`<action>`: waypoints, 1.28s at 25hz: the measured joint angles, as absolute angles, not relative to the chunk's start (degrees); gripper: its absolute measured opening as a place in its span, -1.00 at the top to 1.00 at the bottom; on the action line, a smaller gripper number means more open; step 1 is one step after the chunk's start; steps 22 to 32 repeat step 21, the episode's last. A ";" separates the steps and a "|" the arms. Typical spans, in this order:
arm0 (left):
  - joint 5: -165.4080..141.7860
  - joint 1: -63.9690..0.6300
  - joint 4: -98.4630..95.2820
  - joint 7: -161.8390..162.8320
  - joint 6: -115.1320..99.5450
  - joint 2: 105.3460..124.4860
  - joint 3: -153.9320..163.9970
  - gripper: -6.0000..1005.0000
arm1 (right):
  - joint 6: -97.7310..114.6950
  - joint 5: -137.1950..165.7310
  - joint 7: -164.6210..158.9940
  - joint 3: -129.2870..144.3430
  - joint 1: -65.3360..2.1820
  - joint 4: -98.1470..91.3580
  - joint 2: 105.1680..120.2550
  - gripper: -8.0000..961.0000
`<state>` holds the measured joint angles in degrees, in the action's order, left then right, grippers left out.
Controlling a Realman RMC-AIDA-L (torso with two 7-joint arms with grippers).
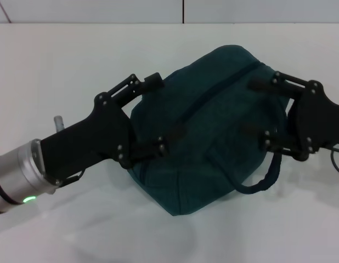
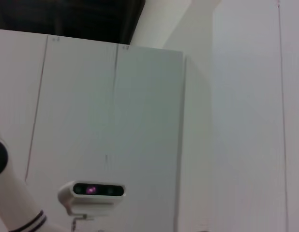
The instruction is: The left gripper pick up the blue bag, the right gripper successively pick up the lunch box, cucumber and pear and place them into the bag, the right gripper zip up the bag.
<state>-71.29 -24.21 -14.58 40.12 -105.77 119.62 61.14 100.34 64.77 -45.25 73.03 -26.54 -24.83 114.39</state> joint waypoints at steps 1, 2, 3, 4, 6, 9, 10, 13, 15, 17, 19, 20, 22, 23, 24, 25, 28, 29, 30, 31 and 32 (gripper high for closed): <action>-71.10 -24.38 -14.47 40.13 -105.74 119.68 60.94 -0.75 | 99.88 64.64 -45.25 72.91 -26.52 -24.93 114.56 -0.44; -70.83 -24.56 -14.28 40.24 -105.67 119.73 60.75 -0.75 | 99.17 64.50 -45.26 72.69 -26.51 -25.09 114.84 -0.44; -70.47 -24.73 -14.12 40.38 -105.59 119.76 60.60 -0.75 | 98.63 64.44 -45.28 72.50 -26.53 -25.15 115.00 -0.44; -70.12 -24.79 -14.02 40.52 -105.45 119.81 60.54 -0.75 | 98.32 64.42 -45.31 72.33 -26.63 -25.19 115.08 -0.44; -69.61 -24.72 -13.91 40.67 -104.96 119.90 60.52 -0.75 | 98.10 64.36 -45.35 72.25 -26.77 -25.23 115.11 -0.44; -69.53 -24.76 -13.23 40.59 -104.48 119.95 60.64 -0.75 | 97.82 64.33 -45.67 72.25 -27.04 -25.27 115.10 -0.44; -69.53 -24.85 -12.90 40.50 -104.44 119.96 60.67 -0.75 | 97.80 64.32 -45.80 72.25 -27.10 -25.27 115.10 -0.44; -69.57 -24.90 -12.45 40.40 -104.41 119.97 60.72 -0.75 | 97.92 64.33 -45.93 72.24 -27.14 -25.29 115.21 -0.44; -69.66 -24.80 -12.44 40.37 -104.41 119.97 60.79 -0.75 | 97.94 64.33 -45.94 72.24 -27.15 -25.30 115.24 -0.44; -69.65 -24.64 -12.42 40.32 -104.40 119.97 60.80 -0.75 | 97.92 64.32 -45.95 72.24 -27.14 -25.32 115.24 -0.44; -69.65 -24.50 -12.40 40.29 -104.41 119.97 60.81 -0.75 | 97.90 64.33 -45.95 72.24 -27.01 -25.32 115.24 -0.44; -69.69 -24.48 -12.38 40.29 -104.40 119.97 60.82 -0.75 | 97.92 64.32 -45.95 72.24 -26.95 -25.32 115.24 -0.44; -69.72 -24.47 -12.36 40.28 -104.34 119.97 60.82 -0.75 | 97.95 64.31 -45.94 72.24 -26.90 -25.32 115.23 -0.44; -69.72 -24.47 -12.36 40.28 -104.34 119.97 60.82 -0.75 | 97.95 64.31 -45.94 72.24 -26.90 -25.32 115.23 -0.44; -69.72 -24.47 -12.36 40.28 -104.34 119.97 60.82 -0.75 | 97.95 64.31 -45.94 72.24 -26.90 -25.32 115.23 -0.44; -69.72 -24.47 -12.36 40.28 -104.34 119.97 60.82 -0.75 | 97.95 64.31 -45.94 72.24 -26.90 -25.32 115.23 -0.44; -69.72 -24.47 -12.36 40.28 -104.34 119.97 60.82 -0.75 | 97.95 64.31 -45.94 72.24 -26.90 -25.32 115.23 -0.44; -69.72 -24.47 -12.36 40.28 -104.34 119.97 60.82 -0.75 | 97.95 64.31 -45.94 72.24 -26.90 -25.32 115.23 -0.44; -69.72 -24.47 -12.36 40.28 -104.34 119.97 60.82 -0.75 | 97.95 64.31 -45.94 72.24 -26.90 -25.32 115.23 -0.44; -69.72 -24.47 -12.36 40.28 -104.34 119.97 60.82 -0.75 | 97.95 64.31 -45.94 72.24 -26.90 -25.32 115.23 -0.44; -69.72 -24.47 -12.36 40.28 -104.34 119.97 60.82 -0.75 | 97.95 64.31 -45.94 72.24 -26.90 -25.32 115.23 -0.44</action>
